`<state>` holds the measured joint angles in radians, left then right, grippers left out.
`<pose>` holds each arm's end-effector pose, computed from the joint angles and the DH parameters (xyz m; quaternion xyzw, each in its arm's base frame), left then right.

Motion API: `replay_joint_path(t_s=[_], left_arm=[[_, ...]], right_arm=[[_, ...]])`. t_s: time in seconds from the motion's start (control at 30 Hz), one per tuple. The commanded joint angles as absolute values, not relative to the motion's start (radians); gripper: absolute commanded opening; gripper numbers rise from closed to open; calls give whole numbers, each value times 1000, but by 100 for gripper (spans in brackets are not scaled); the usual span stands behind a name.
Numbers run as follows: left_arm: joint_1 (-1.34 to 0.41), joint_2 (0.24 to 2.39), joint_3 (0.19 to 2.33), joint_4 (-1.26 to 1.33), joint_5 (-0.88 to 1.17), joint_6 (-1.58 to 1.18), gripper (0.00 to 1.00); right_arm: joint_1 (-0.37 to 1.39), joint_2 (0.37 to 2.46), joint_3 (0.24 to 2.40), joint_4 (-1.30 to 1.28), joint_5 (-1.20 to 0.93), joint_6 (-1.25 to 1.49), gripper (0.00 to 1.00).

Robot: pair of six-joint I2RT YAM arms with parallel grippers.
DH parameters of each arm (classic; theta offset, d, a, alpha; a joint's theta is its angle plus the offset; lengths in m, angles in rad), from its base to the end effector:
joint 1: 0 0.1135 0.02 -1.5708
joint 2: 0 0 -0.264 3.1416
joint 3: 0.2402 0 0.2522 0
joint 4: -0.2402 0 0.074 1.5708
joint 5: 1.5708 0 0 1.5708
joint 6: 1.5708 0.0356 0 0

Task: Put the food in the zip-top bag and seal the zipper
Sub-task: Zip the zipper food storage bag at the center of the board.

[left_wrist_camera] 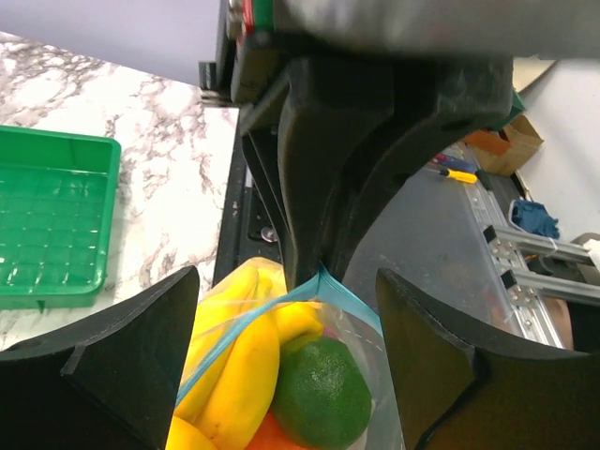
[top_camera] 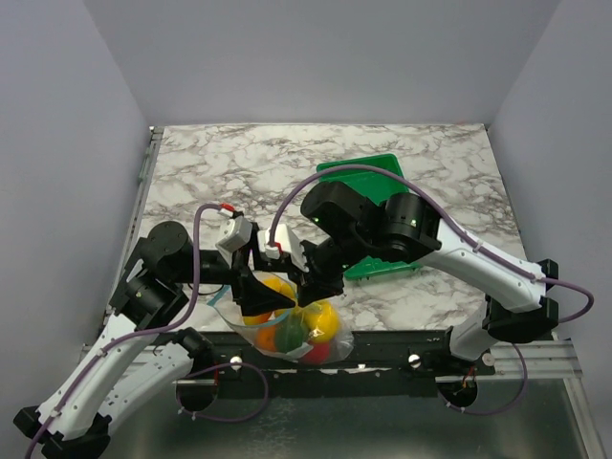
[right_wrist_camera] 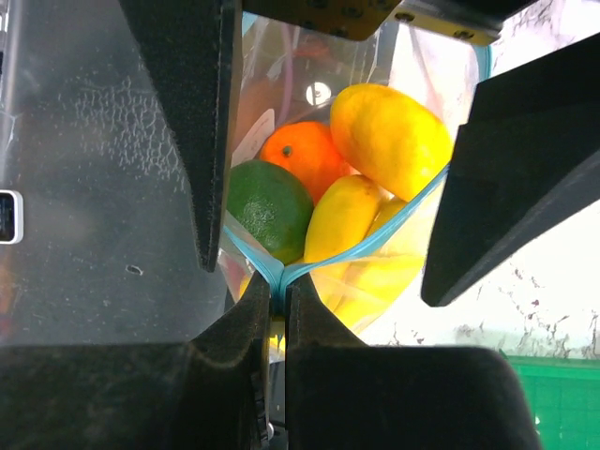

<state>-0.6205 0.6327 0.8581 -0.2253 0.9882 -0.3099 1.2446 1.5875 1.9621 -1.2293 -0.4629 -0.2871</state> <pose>0.0853 -0.0975 0.3828 0.4276 0.5631 -0.5790 0.4060 0.0810 0.2892 0.4431 -0.6898 0.6014 0.3478 0.2038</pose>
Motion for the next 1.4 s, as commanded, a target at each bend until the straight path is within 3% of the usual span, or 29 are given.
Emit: replay_joint_path(t_s=[0.0,0.3,0.6,0.87,1.23,1.37], left_arm=[[-638,620,849,-218,1044,-337,78],[-646,608,840,-229,1061,-382,75],[-648,605,838,-262,1049,-392,65],[-655,609,889,-412,953,-300,60],[-666,606,927,-522,849,-240,60],[-665,597,936,-551,802,-223,67]], right_arm=[[1255,1593,2026,-1234,-472,-268,1],[1255,1574,2006,-1212,-391,-226,1],[1255,1560,2005,-1197,-309,-143,1],[1255,1561,2021,-1193,-253,-42,1],[1255,1607,2036,-1172,-169,126,1],[1256,1610,2031,-1133,-155,170,1]])
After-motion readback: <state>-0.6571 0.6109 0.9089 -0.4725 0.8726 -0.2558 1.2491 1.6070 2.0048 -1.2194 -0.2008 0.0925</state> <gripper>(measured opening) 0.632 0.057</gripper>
